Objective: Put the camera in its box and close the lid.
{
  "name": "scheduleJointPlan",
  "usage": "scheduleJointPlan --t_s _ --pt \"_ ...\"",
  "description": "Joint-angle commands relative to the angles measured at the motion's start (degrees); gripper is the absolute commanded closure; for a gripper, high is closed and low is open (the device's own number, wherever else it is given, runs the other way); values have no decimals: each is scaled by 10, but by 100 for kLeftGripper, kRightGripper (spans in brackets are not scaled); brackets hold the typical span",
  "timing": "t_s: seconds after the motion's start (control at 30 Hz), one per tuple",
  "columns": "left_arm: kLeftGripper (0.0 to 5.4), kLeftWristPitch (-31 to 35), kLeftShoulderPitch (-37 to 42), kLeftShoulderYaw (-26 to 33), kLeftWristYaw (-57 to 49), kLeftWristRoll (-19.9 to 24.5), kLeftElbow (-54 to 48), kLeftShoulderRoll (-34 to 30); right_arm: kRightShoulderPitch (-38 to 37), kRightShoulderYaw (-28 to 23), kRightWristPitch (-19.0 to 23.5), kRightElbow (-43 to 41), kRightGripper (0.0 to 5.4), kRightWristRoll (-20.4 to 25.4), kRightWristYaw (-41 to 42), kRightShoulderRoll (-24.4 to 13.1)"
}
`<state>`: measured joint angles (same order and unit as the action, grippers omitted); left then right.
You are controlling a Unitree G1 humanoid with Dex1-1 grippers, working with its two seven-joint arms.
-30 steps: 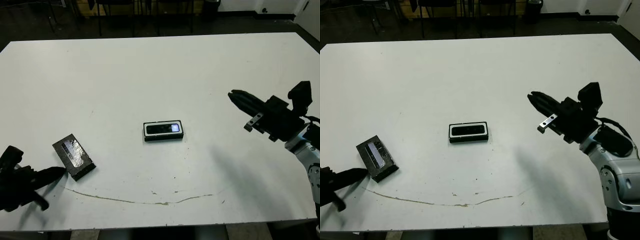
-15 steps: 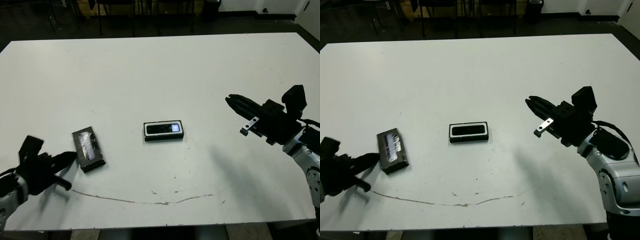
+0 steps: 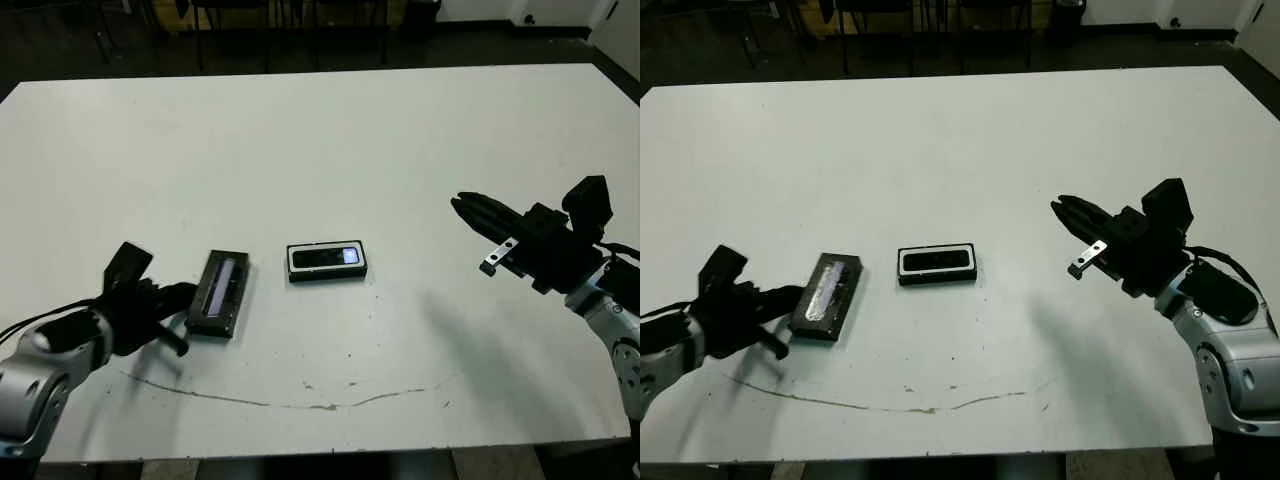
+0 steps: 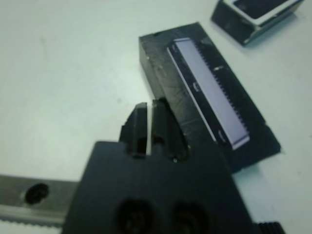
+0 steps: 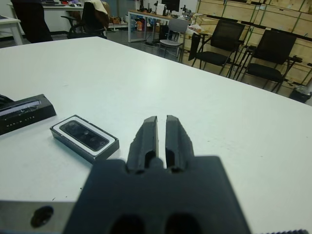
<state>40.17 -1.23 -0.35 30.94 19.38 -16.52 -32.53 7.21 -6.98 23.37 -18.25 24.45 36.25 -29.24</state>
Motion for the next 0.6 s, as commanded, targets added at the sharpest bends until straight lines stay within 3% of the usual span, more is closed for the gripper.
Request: scheduleJointPlan --t_s 0.03,0.2,0.4,0.6 --pt "540 0 11 -4 0 -17 16 -8 -6 1 -6 6 538 -8 3 -7" --pt "540 22 29 8 3 -22 32 -24 -8 -3 7 1 538 -4 3 -10" --pt "540 8 53 40 82 0 74 -80 -9 -2 -6 10 538 -5 10 -8" --pt "540 12 51 98 118 26 53 -118 -10 1 -12 12 538 -9 10 -6"
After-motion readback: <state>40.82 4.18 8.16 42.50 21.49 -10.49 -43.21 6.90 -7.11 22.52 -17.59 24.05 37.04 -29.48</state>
